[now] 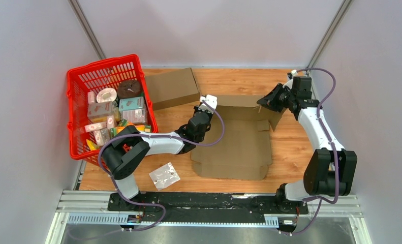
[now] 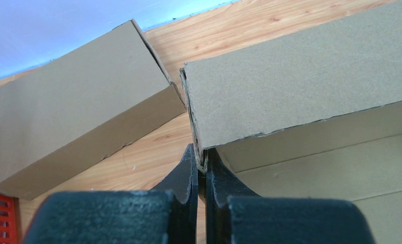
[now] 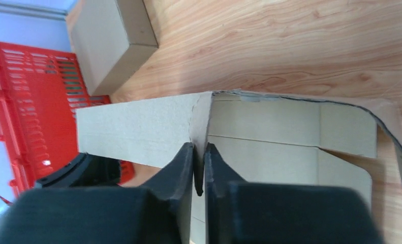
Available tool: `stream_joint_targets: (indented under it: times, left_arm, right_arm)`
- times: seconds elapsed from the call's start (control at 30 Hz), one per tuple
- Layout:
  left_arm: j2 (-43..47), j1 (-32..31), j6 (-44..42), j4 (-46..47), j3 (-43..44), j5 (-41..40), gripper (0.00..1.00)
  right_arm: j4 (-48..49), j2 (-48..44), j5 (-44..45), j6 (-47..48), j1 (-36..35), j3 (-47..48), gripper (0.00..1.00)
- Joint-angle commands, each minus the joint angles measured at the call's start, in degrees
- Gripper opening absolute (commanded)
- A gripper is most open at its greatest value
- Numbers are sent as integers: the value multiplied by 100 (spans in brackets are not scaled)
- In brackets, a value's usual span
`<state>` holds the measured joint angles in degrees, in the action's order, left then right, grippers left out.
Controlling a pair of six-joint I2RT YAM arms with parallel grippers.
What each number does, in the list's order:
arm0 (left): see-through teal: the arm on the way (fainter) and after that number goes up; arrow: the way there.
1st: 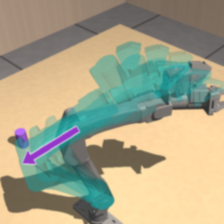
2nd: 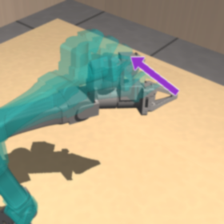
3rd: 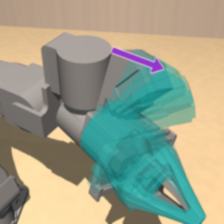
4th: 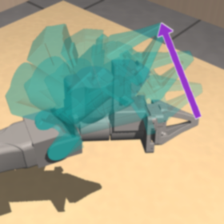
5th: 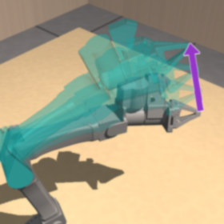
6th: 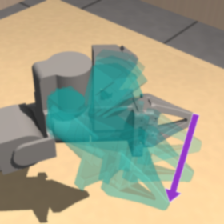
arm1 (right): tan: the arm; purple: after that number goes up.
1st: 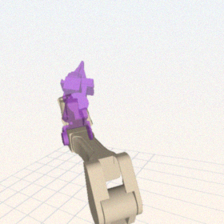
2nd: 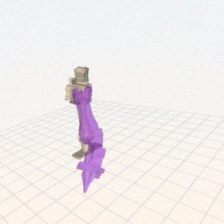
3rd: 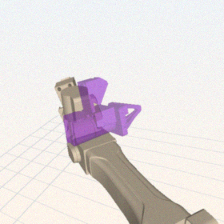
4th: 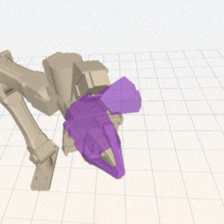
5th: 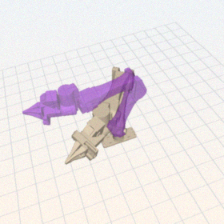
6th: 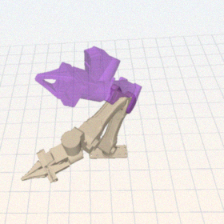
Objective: Fold the paper box
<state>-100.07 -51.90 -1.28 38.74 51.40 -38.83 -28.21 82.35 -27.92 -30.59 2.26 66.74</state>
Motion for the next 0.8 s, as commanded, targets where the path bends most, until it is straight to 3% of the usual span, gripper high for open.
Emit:
stream_joint_targets:
  times: [0.0,0.13,0.17,0.2,0.23,0.3,0.37,0.5,0.6,0.63,0.77]
  left_arm:
    - [181,-57,-189,-174,-51,174,0]
    - [207,-57,-171,-192,-77,34,0]
    - [225,-57,-154,-183,-103,16,0]
    - [242,-40,-58,-174,-138,-10,0]
    - [251,-13,4,-183,-165,-2,0]
    - [321,22,92,-200,-244,16,0]
    - [365,75,242,-183,-288,33,0]
    - [366,92,277,-192,-288,42,0]
    - [357,92,260,-209,-279,51,0]
    - [366,92,260,-218,-288,51,0]
    - [383,92,242,-227,-288,42,0]
  right_arm:
    - [1123,-8,-758,-930,160,-459,0]
    - [1476,-104,-785,-932,327,-750,0]
    - [1328,-140,-715,-836,354,-750,9]
    - [1109,-192,-575,-687,371,-663,26]
    - [889,-349,-374,-337,389,-636,60]
    - [317,-631,443,51,372,-653,71]
    - [184,-1210,1161,377,284,-977,75]
    - [491,-1914,1904,318,3,-1865,67]
    - [982,-1995,2413,167,-199,-2515,37]
    - [1097,-1925,2519,176,-374,-2586,23]
    - [1431,-1213,2992,202,-498,-2378,3]
